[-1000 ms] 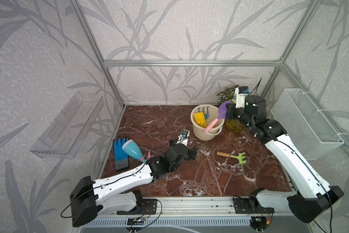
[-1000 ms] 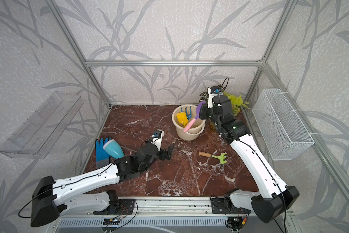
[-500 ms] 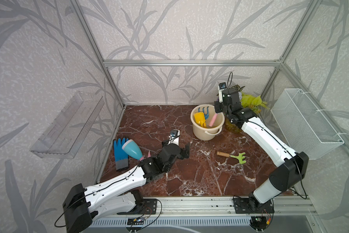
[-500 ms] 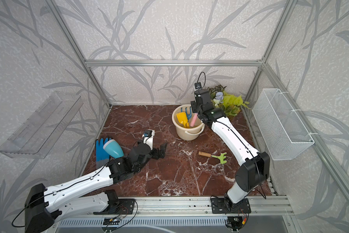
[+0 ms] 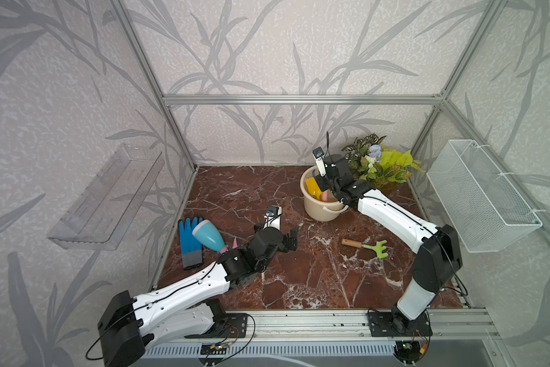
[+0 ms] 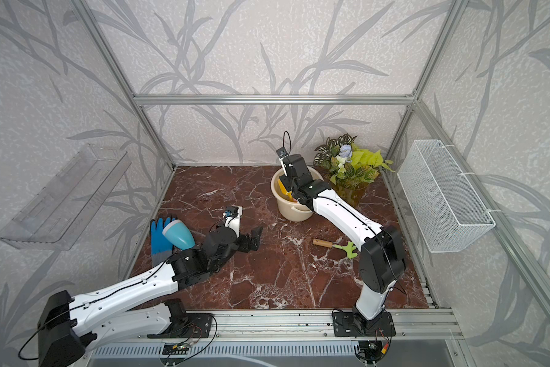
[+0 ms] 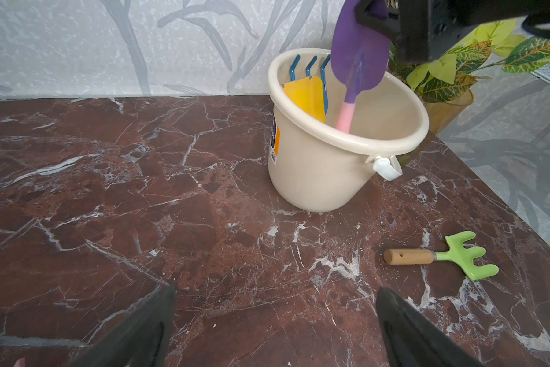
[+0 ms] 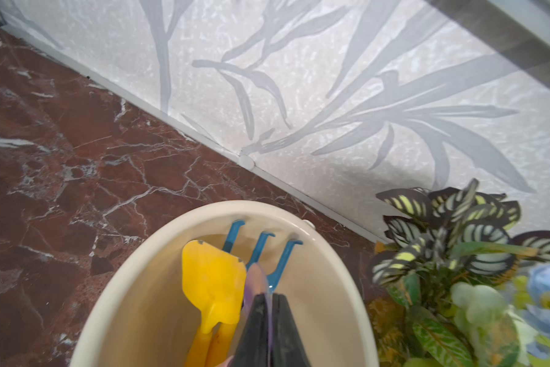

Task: Organize the gardening tools
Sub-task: Place the gardening tool in the container.

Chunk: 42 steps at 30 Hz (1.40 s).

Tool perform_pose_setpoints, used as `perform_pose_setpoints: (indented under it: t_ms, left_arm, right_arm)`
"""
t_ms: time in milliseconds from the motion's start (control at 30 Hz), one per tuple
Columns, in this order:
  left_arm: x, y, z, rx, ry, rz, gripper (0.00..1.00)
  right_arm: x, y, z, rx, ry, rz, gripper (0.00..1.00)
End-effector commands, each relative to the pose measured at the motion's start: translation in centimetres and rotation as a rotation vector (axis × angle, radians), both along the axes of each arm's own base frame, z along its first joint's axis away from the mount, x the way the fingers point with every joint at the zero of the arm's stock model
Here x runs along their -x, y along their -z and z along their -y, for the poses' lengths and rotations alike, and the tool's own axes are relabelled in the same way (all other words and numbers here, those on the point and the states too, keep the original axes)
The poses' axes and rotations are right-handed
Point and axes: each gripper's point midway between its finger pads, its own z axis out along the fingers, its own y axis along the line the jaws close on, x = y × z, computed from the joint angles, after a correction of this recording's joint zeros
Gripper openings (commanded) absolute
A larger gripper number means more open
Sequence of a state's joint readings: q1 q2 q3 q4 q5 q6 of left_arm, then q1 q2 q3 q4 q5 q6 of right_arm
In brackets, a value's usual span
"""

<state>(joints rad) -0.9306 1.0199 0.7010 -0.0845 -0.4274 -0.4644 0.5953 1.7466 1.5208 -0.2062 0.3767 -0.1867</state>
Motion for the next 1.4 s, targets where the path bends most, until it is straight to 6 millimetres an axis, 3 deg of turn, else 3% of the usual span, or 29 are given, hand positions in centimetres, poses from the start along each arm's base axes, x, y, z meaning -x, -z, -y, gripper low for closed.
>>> perform_pose_setpoints:
  t_ms: [0, 267, 333, 367, 500, 700, 733, 867, 1033, 1200, 1300, 1367]
  left_arm:
    - [0.2, -0.3, -0.5, 0.016, -0.003, 0.004, 1.00]
    - [0.2, -0.4, -0.7, 0.025, -0.008, 0.008, 1.00]
    - [0.2, -0.2, -0.7, 0.025, -0.006, 0.005, 1.00]
    - [0.3, -0.1, -0.7, 0.023, -0.005, 0.004, 1.00]
    - [0.2, -0.1, -0.9, 0.019, -0.006, 0.004, 1.00]
    - [0.0, -0.5, -0.9, 0.021, -0.006, 0.015, 1.00]
    - [0.0, -0.6, -0.9, 0.020, -0.004, 0.015, 1.00]
    - [-0.2, -1.0, -0.5, 0.023, 0.004, 0.017, 1.00]
    - [-0.5, -1.3, 0.4, 0.023, 0.027, 0.013, 1.00]
    - [-0.9, -1.3, 1.4, 0.018, 0.048, 0.007, 1.00]
    - [-1.1, -1.4, 2.0, 0.033, 0.065, 0.007, 1.00]
    - [-1.2, -1.3, 2.4, 0.044, 0.068, 0.004, 1.00]
  right_arm:
    - [0.2, 0.1, -1.5, -0.014, -0.055, 0.024, 0.00]
    - [0.8, 2.4, -3.2, -0.004, -0.121, -0.056, 0.06]
    - [0.7, 2.5, -3.4, -0.005, -0.121, -0.058, 0.15]
    - [0.7, 2.4, -3.4, -0.010, -0.119, -0.060, 0.24]
    - [0.8, 1.3, -3.5, -0.026, -0.115, -0.047, 0.47]
    - [1.7, -3.0, -2.6, -0.070, -0.090, 0.027, 0.62]
    - [2.2, -4.8, -2.1, -0.088, -0.084, 0.050, 0.63]
    - [4.1, -8.1, 0.3, -0.150, -0.005, 0.063, 0.67]
    - [8.6, -9.3, 5.7, -0.271, 0.150, 0.005, 0.76]
    - [14.0, -6.5, 12.2, -0.480, 0.331, -0.136, 0.78]
    - [16.8, -3.3, 14.6, -0.556, 0.420, -0.210, 0.78]
    - [18.4, -0.8, 15.2, -0.571, 0.455, -0.267, 0.78]
